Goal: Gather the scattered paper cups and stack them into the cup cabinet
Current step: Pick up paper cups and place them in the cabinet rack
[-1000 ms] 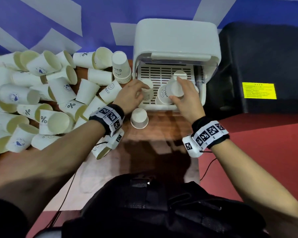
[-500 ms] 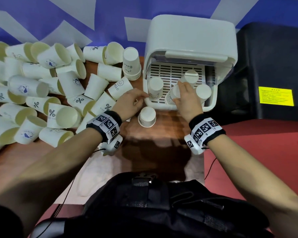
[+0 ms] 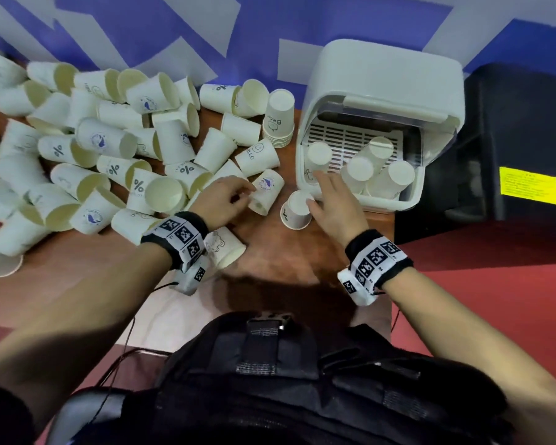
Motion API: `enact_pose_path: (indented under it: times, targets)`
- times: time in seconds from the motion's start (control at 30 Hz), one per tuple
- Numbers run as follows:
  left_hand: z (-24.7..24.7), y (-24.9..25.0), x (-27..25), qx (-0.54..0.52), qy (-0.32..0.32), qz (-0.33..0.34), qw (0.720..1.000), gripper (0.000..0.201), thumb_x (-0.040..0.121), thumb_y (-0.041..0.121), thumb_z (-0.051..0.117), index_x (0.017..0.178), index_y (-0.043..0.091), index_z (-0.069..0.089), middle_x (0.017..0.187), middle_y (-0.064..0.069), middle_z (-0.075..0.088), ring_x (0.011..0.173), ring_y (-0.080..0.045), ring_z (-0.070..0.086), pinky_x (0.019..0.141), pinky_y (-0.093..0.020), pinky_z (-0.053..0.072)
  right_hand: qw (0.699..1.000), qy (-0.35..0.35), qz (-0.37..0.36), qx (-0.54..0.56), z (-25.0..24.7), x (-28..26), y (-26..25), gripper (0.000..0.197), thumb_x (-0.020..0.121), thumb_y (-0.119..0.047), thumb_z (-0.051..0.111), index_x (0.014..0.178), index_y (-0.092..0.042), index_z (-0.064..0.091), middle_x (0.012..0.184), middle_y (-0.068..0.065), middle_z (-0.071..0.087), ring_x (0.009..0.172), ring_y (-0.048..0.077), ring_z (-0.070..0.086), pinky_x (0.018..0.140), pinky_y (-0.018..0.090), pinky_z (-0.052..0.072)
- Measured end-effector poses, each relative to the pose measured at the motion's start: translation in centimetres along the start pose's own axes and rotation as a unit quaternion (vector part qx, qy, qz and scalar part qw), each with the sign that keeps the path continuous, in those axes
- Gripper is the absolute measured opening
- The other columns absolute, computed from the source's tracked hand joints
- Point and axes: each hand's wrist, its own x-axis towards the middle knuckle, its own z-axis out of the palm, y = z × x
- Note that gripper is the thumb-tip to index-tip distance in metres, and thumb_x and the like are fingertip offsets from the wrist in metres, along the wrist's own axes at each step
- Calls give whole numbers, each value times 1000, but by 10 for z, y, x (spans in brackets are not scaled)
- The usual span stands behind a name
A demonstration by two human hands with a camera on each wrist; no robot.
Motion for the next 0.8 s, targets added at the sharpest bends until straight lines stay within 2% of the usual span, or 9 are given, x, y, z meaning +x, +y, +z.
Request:
enact_pose_path:
  times: [0.07, 0.2, 0.3, 0.37, 0.43, 0.5, 0.6, 0.7, 0.8]
  targets:
    - [-6, -7, -15, 11, -23, 2, 1000, 27, 89, 16, 64, 116, 11, 64, 114, -8, 64, 108, -24, 57, 96, -32, 42, 998, -39, 14, -38, 9, 1, -9, 60, 93, -28, 54, 146, -15, 31, 137, 16, 41, 121, 34, 45, 98, 43, 41]
    - [-19, -27, -39, 42, -18, -22, 999, 31, 92, 8, 57, 122, 12, 60, 117, -7, 61, 108, -23, 55, 90, -26, 38, 991, -83, 44, -90, 27, 3, -20, 55, 94, -35, 52, 144, -18, 35, 130, 16, 41, 114, 36, 49, 91, 41, 44]
    - [-24, -44, -50, 88, -65, -14, 994, 40, 86, 7, 60, 125, 16, 59, 121, -7, 60, 114, -26, 51, 96, -31, 38, 988, -94, 77, -93, 36, 2, -26, 49, 92, -34, 52, 137, -19, 39, 127, 15, 42, 110, 37, 51, 83, 41, 46]
    - [-25, -50, -56, 123, -121, 9, 985, 51, 84, 16, 64, 133, 23, 52, 129, -4, 56, 121, -26, 46, 103, -39, 37, 986, -107, 87, -91, 40, 0, -30, 47, 91, -33, 54, 134, -19, 40, 125, 14, 42, 108, 38, 53, 81, 41, 46]
    - [-24, -50, -60, 160, -179, 27, 970, 66, 83, 22, 67, 142, 25, 39, 137, -4, 48, 128, -25, 39, 106, -40, 34, 985, -122, 91, -78, 43, -3, -32, 50, 90, -31, 56, 135, -20, 39, 128, 14, 42, 109, 38, 53, 83, 41, 46]
    - [-22, -51, -61, 209, -208, 54, 954, 75, 82, 24, 69, 146, 24, 31, 141, -5, 43, 130, -25, 35, 105, -38, 35, 985, -128, 101, -58, 43, -7, -35, 51, 88, -30, 59, 134, -20, 40, 130, 14, 42, 113, 37, 52, 88, 43, 46]
    - [-19, -53, -55, 275, -221, 118, 928, 71, 83, 20, 65, 146, 21, 33, 140, -7, 44, 131, -27, 33, 106, -40, 35, 980, -124, 155, 9, 38, -15, -41, 55, 84, -31, 66, 133, -21, 43, 131, 13, 46, 118, 33, 49, 96, 41, 41]
    - [-20, -56, -48, 364, -251, 147, 885, 67, 88, 21, 56, 148, 25, 27, 147, 2, 37, 135, -23, 25, 104, -36, 36, 972, -74, 206, 91, 31, -26, -44, 53, 81, -33, 71, 128, -19, 49, 125, 10, 56, 117, 29, 50, 97, 40, 41]
    - [-20, -54, -41, 399, -265, 183, 858, 60, 90, 26, 53, 146, 24, 31, 143, 2, 43, 131, -25, 29, 102, -33, 34, 961, -46, 229, 145, 24, -39, -49, 52, 81, -33, 72, 127, -18, 52, 123, 11, 58, 116, 28, 51, 98, 38, 41]
